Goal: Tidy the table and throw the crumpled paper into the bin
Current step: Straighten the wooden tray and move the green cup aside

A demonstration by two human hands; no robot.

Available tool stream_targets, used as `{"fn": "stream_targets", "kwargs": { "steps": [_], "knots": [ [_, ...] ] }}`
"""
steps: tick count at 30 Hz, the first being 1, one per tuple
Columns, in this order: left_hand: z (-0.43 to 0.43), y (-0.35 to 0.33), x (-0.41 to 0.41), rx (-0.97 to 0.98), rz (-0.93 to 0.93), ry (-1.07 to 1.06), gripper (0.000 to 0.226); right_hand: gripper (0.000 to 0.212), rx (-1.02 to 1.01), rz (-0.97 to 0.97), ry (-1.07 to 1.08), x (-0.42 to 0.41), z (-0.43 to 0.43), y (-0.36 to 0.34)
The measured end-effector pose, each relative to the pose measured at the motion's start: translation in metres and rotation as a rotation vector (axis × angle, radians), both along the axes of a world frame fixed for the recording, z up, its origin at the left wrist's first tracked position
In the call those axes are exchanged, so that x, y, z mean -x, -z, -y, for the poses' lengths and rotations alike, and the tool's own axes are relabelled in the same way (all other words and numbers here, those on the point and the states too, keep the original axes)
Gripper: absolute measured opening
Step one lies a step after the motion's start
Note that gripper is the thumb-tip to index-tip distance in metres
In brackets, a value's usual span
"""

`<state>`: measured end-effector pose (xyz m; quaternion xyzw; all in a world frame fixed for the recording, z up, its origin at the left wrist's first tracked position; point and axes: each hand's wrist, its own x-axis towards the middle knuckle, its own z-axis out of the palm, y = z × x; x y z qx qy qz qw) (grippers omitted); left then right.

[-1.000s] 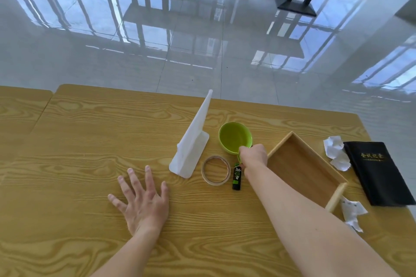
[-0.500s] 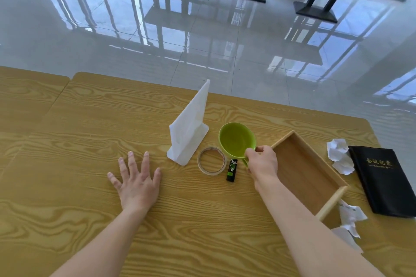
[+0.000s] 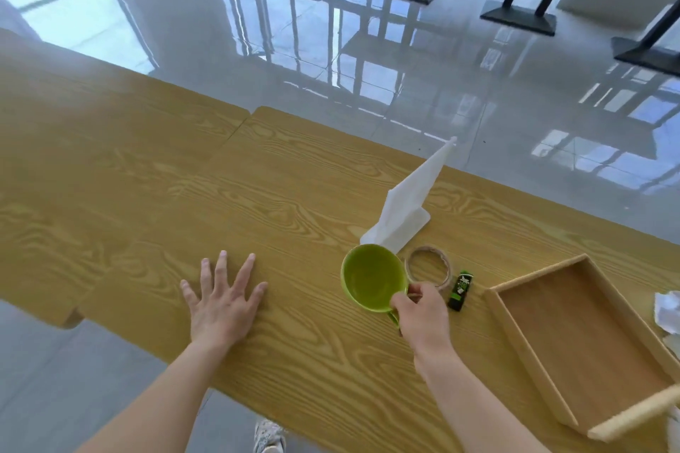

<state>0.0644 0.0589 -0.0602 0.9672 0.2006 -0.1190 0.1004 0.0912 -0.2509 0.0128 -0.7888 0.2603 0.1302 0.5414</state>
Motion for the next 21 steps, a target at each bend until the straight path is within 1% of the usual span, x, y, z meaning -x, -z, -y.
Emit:
{"fn": "stream_targets", "kwargs": {
  "steps": [5,10,16,21],
  "knots": [
    [-0.056,0.006,0.0,0.0,0.003,-0.063,0.065,0.012,0.07,0.006,-0.119,-0.008,-0.068,0.006],
    [-0.106,0.01,0.007,-0.007,0.046,-0.081,0.063,0.014,0.067,0.027,-0.186,-0.013,-0.134,0.014],
    [-0.113,0.017,0.011,-0.032,0.12,-0.071,0.063,0.016,0.088,0.052,-0.214,-0.019,-0.202,0.022],
    [-0.113,0.017,0.011,-0.023,0.166,-0.077,0.059,0.017,0.041,0.035,-0.148,-0.022,-0.235,0.026]
  ]
}}
